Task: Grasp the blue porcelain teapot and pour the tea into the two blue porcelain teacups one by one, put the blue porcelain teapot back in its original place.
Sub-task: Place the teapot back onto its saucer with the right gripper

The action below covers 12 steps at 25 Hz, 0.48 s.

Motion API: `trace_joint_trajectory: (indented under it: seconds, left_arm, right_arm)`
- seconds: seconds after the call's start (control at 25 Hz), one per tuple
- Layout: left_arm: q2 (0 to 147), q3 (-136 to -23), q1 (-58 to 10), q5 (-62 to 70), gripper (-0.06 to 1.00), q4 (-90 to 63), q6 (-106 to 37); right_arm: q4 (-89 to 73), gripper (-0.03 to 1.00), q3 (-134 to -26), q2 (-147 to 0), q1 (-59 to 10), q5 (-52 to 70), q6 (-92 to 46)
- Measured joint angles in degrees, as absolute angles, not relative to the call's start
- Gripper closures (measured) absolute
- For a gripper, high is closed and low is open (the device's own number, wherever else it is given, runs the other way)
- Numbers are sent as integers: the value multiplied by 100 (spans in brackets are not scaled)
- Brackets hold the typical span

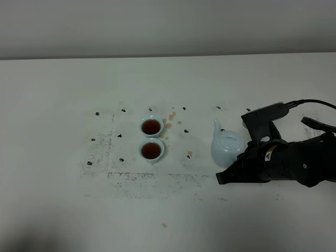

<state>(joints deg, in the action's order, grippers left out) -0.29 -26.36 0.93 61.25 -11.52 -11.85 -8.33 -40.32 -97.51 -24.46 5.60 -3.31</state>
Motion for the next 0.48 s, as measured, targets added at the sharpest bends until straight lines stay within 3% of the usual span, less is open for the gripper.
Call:
trace_joint_trajectory:
  seconds: [0.48]
  left_arm:
    - [-29,-2636,93,6125,26,-1152,-1185]
  right_arm:
    - [-833,88,-4032,-9751,-2446,566,-331]
